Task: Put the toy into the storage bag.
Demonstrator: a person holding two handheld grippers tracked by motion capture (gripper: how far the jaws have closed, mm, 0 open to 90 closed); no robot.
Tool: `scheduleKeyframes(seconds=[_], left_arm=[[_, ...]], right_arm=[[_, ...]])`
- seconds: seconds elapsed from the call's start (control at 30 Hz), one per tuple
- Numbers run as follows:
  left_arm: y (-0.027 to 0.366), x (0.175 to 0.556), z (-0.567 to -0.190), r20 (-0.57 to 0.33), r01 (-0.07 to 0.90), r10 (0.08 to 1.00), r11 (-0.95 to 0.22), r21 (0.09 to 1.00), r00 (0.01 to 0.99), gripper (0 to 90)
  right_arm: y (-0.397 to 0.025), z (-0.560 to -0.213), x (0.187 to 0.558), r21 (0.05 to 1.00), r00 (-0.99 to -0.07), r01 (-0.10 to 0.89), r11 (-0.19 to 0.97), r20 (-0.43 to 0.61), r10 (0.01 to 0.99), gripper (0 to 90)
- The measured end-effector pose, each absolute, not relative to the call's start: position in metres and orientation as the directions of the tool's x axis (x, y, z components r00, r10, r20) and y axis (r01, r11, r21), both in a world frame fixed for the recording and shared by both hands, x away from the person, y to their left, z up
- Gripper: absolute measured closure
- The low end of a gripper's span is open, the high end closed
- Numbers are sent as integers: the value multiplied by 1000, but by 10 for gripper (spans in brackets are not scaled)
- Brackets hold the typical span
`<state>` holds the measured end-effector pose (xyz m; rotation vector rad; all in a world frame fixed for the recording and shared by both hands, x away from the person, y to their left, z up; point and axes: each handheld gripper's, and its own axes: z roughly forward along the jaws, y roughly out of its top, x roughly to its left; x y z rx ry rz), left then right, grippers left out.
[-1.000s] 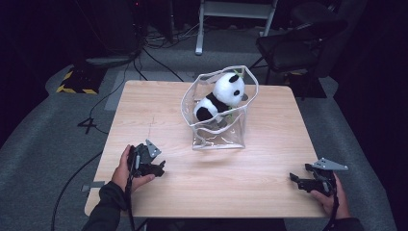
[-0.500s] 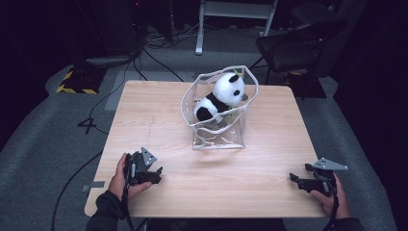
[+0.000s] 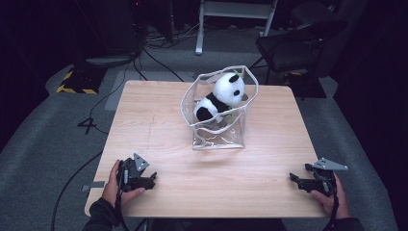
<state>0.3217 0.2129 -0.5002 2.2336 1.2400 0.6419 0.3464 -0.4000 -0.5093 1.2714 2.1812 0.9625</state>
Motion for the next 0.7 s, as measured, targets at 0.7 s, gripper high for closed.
scheduleKeyframes(seconds=[0.7], left_arm=[[247,307,-513,-28,667,917,-268,695,398,151]], right_arm=[[-400,-509,346,748,-482,572,336,-24,876,168]])
